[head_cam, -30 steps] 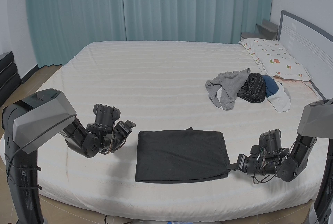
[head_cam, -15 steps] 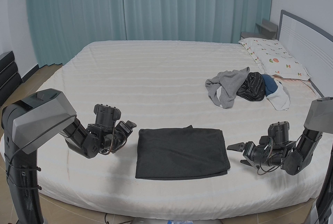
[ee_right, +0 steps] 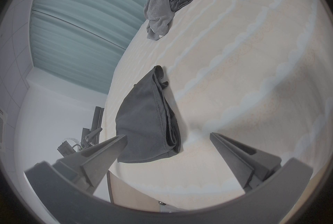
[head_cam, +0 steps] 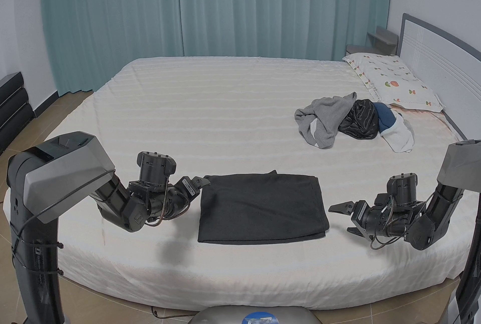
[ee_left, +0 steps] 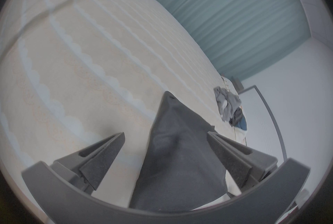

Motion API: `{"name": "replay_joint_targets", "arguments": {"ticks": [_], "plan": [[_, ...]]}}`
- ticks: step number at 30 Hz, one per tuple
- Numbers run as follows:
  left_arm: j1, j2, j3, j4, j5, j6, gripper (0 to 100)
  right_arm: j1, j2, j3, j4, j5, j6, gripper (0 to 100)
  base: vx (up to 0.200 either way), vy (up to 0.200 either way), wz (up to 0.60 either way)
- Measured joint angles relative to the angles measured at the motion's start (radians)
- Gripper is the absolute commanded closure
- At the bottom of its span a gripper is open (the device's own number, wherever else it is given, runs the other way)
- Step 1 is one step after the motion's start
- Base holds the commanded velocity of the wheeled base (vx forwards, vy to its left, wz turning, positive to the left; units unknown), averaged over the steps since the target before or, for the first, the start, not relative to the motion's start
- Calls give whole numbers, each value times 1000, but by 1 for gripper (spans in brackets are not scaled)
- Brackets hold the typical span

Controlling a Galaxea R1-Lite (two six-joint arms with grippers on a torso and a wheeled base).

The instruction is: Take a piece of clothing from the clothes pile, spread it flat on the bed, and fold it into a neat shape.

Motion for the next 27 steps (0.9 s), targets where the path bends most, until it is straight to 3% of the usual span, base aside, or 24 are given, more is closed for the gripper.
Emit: {"name": "replay_joint_targets", "arguments": {"ticks": [7,21,22,27], "plan": [[-1,46,4,-71,-43,125,0,2,8,-6,0,34,2,0,0,0,0],[-54,125,-33,-135,-42,143,0,-3,23,-29,1,54,3,0,0,0,0],[-55,128,-35,-137,-41,143,100,-3,24,-29,1,54,3,0,0,0,0],[-55,137,-38,-136,-41,140,100,-1,25,-30,1,54,2,0,0,0,0]]}}
